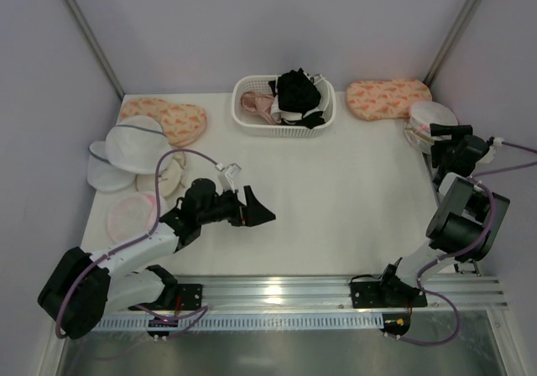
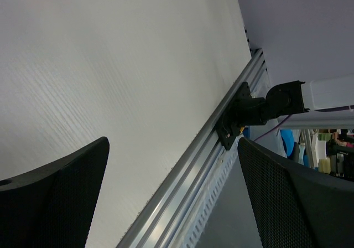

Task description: Unzip the laundry bag and remove the bra

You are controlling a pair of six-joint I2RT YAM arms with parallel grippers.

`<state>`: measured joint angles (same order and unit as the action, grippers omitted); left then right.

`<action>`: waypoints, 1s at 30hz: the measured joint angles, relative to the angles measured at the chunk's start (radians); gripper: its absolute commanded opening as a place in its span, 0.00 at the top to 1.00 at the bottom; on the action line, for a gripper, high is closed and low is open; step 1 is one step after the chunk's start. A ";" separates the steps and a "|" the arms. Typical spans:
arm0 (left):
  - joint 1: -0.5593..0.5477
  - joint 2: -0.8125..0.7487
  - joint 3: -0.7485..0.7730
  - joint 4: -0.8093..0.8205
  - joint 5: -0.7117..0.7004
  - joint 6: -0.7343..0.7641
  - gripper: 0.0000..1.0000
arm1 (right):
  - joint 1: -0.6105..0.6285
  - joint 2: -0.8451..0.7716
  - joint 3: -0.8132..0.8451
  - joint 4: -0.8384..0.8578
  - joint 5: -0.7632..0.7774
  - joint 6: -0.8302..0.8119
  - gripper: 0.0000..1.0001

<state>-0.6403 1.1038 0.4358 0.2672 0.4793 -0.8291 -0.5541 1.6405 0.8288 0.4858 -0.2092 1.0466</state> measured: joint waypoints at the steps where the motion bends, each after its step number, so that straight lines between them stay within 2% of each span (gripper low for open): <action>1: 0.000 0.000 0.000 0.000 0.000 0.000 0.00 | -0.006 0.000 -0.005 0.016 -0.002 0.004 0.22; 8: 0.000 0.016 -0.010 0.021 0.001 0.000 0.01 | -0.039 0.019 -0.002 0.130 -0.037 0.043 0.33; 15: 0.000 0.077 -0.020 0.036 0.003 0.000 0.01 | -0.043 0.127 0.093 0.156 -0.038 0.056 0.33; 30: 0.000 0.083 -0.024 0.112 0.022 -0.002 0.01 | -0.023 0.163 0.127 0.142 -0.113 0.063 0.32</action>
<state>-0.6403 1.1866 0.4118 0.3790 0.5014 -0.8307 -0.5774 1.8030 0.9554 0.6277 -0.3222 1.1099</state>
